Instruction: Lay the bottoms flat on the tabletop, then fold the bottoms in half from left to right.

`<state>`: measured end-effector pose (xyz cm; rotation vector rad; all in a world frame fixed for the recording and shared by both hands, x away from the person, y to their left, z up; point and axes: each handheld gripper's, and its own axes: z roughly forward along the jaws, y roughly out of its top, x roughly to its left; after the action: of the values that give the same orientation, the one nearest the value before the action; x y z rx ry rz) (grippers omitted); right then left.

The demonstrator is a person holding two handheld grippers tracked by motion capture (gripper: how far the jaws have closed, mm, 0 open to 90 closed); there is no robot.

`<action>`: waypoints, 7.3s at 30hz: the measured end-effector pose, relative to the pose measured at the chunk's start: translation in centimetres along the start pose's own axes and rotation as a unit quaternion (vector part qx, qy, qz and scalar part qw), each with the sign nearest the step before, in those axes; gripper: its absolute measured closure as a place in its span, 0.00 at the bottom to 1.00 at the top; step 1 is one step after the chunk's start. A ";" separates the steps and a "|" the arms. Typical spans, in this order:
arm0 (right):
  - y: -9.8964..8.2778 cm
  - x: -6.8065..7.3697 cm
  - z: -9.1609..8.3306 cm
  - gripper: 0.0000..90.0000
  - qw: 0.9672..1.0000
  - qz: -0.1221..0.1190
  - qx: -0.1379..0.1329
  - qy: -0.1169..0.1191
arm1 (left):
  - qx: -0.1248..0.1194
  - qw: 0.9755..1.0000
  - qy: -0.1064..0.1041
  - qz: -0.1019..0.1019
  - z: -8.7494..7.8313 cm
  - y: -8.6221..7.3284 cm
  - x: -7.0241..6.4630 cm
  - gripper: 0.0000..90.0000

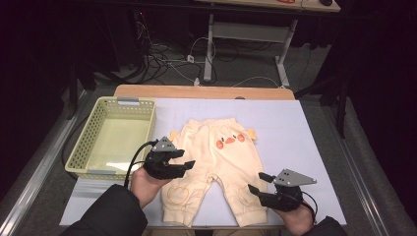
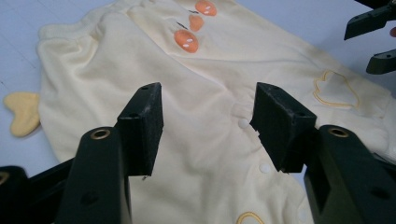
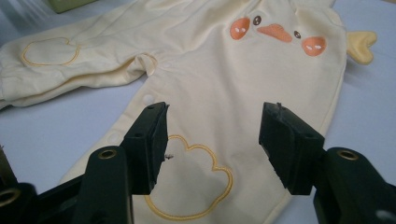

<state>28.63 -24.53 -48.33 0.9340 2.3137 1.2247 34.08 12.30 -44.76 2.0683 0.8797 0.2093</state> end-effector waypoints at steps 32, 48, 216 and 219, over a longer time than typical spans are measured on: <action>0.0 0.0 0.1 0.47 1.000 -0.003 0.004 0.000 | -0.018 1.000 0.011 -0.009 0.3 3.1 1.7 0.46; 0.0 0.0 0.1 0.47 1.000 -0.003 0.004 0.001 | -0.017 0.999 0.035 -0.008 0.8 4.4 2.6 0.46; -0.2 -0.2 0.1 0.45 1.000 0.008 0.005 -0.004 | 0.205 0.965 0.068 -0.151 10.3 7.3 11.8 0.91; -0.2 -0.2 0.1 0.44 1.000 0.008 0.007 -0.006 | 0.201 0.967 0.064 -0.145 9.9 7.6 11.6 0.91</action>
<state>28.77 -24.70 -48.55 0.9640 2.3120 1.2074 50.86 10.51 -46.93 2.2745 1.3852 0.0038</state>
